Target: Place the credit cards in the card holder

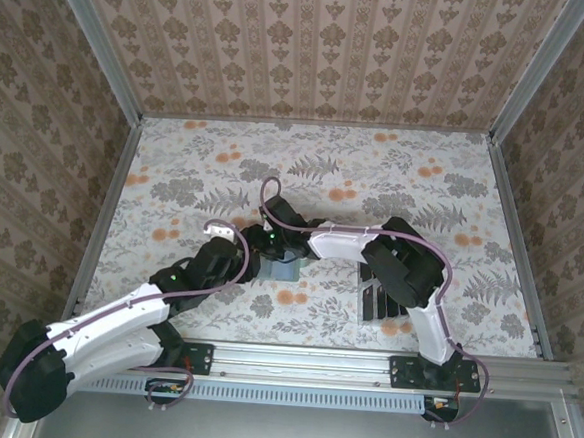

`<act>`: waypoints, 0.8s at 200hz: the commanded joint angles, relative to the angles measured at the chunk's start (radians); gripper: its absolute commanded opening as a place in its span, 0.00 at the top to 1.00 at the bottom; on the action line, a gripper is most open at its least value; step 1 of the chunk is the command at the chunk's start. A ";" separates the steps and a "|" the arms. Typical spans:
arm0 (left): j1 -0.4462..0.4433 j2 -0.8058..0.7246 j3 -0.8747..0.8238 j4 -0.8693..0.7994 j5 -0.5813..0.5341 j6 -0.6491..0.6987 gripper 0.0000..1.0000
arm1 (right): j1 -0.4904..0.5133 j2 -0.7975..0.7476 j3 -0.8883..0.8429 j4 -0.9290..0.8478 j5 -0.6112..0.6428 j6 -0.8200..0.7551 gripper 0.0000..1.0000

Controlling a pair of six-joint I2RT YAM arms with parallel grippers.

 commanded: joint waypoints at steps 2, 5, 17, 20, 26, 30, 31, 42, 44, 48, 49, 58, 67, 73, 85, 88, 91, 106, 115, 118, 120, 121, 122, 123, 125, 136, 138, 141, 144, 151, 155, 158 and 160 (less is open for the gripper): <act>0.005 -0.006 -0.005 -0.016 -0.008 -0.023 0.23 | 0.007 -0.028 0.022 -0.048 -0.008 -0.010 0.45; 0.005 -0.007 -0.003 -0.016 -0.008 -0.021 0.23 | 0.008 -0.038 0.019 -0.050 -0.006 -0.015 0.45; 0.006 -0.009 -0.001 -0.016 -0.010 -0.022 0.23 | 0.008 -0.085 0.008 -0.059 -0.009 -0.048 0.45; 0.005 -0.009 0.000 -0.015 -0.012 -0.022 0.23 | 0.007 -0.097 0.005 -0.062 -0.010 -0.056 0.45; 0.005 -0.009 0.000 -0.015 -0.013 -0.022 0.22 | 0.006 -0.124 -0.003 -0.066 -0.012 -0.071 0.45; 0.007 -0.009 0.001 -0.014 -0.014 -0.022 0.22 | 0.005 -0.142 -0.006 -0.070 -0.014 -0.081 0.45; 0.006 -0.009 0.001 -0.014 -0.014 -0.023 0.22 | 0.005 -0.147 -0.007 -0.072 -0.015 -0.083 0.45; 0.006 -0.007 0.002 -0.012 -0.016 -0.025 0.22 | 0.006 -0.201 -0.022 -0.089 -0.012 -0.109 0.45; 0.006 -0.006 0.002 -0.011 -0.017 -0.026 0.22 | 0.005 -0.209 -0.024 -0.094 -0.010 -0.114 0.45; 0.006 -0.005 0.001 -0.008 -0.018 -0.027 0.22 | 0.005 -0.229 -0.030 -0.105 -0.004 -0.121 0.45; 0.006 -0.005 0.001 -0.009 -0.017 -0.027 0.22 | 0.005 -0.236 -0.031 -0.109 -0.003 -0.122 0.45; 0.007 -0.001 0.002 -0.006 -0.020 -0.030 0.21 | 0.005 -0.283 -0.044 -0.145 0.017 -0.140 0.44; 0.009 0.004 0.003 -0.004 -0.021 -0.033 0.21 | 0.003 -0.331 -0.060 -0.188 0.043 -0.160 0.45; 0.010 0.008 0.006 -0.003 -0.022 -0.033 0.20 | 0.003 -0.362 -0.068 -0.220 0.066 -0.170 0.45; 0.013 0.021 0.017 -0.005 -0.020 -0.031 0.18 | 0.001 -0.423 -0.083 -0.304 0.123 -0.193 0.45; 0.014 0.023 0.022 -0.006 -0.021 -0.029 0.18 | -0.001 -0.436 -0.087 -0.326 0.138 -0.201 0.45; 0.016 0.027 0.025 -0.007 -0.020 -0.026 0.18 | -0.001 -0.451 -0.091 -0.346 0.154 -0.207 0.45; 0.023 0.049 0.042 -0.009 -0.015 -0.016 0.16 | -0.005 -0.523 -0.114 -0.451 0.236 -0.234 0.45; 0.031 0.065 0.051 -0.008 -0.007 -0.010 0.15 | -0.010 -0.562 -0.130 -0.504 0.287 -0.248 0.45; 0.033 0.070 0.054 -0.007 -0.004 -0.008 0.15 | -0.011 -0.575 -0.134 -0.523 0.302 -0.254 0.45; 0.035 0.073 0.057 -0.007 -0.002 -0.007 0.15 | -0.012 -0.583 -0.137 -0.534 0.315 -0.256 0.45; 0.036 0.076 0.058 -0.007 -0.001 -0.005 0.14 | -0.013 -0.586 -0.139 -0.534 0.324 -0.258 0.45; 0.037 0.078 0.058 -0.007 -0.001 -0.004 0.14 | -0.013 -0.591 -0.140 -0.539 0.329 -0.260 0.45; 0.039 0.080 0.060 -0.007 0.001 -0.004 0.14 | -0.014 -0.596 -0.142 -0.545 0.334 -0.261 0.45; 0.040 0.084 0.062 -0.007 0.004 -0.002 0.14 | -0.016 -0.601 -0.144 -0.555 0.344 -0.265 0.45; 0.051 0.108 0.076 -0.008 0.013 0.004 0.13 | -0.023 -0.640 -0.157 -0.613 0.407 -0.281 0.45; 0.052 0.111 0.078 -0.009 0.015 0.006 0.13 | -0.026 -0.647 -0.159 -0.637 0.420 -0.282 0.45; 0.055 0.118 0.083 -0.008 0.017 0.007 0.13 | -0.029 -0.655 -0.163 -0.654 0.437 -0.285 0.45; 0.057 0.126 0.086 -0.010 0.021 0.010 0.12 | -0.031 -0.666 -0.169 -0.668 0.454 -0.287 0.45; 0.063 0.141 0.095 -0.011 0.026 0.015 0.10 | -0.038 -0.689 -0.184 -0.692 0.484 -0.291 0.45; 0.064 0.148 0.100 -0.010 0.027 0.017 0.09 | -0.041 -0.702 -0.191 -0.703 0.504 -0.291 0.45; 0.065 0.155 0.104 -0.010 0.028 0.019 0.08 | -0.045 -0.704 -0.197 -0.713 0.519 -0.287 0.45; 0.067 0.159 0.106 -0.010 0.029 0.021 0.07 | -0.046 -0.705 -0.201 -0.718 0.529 -0.286 0.45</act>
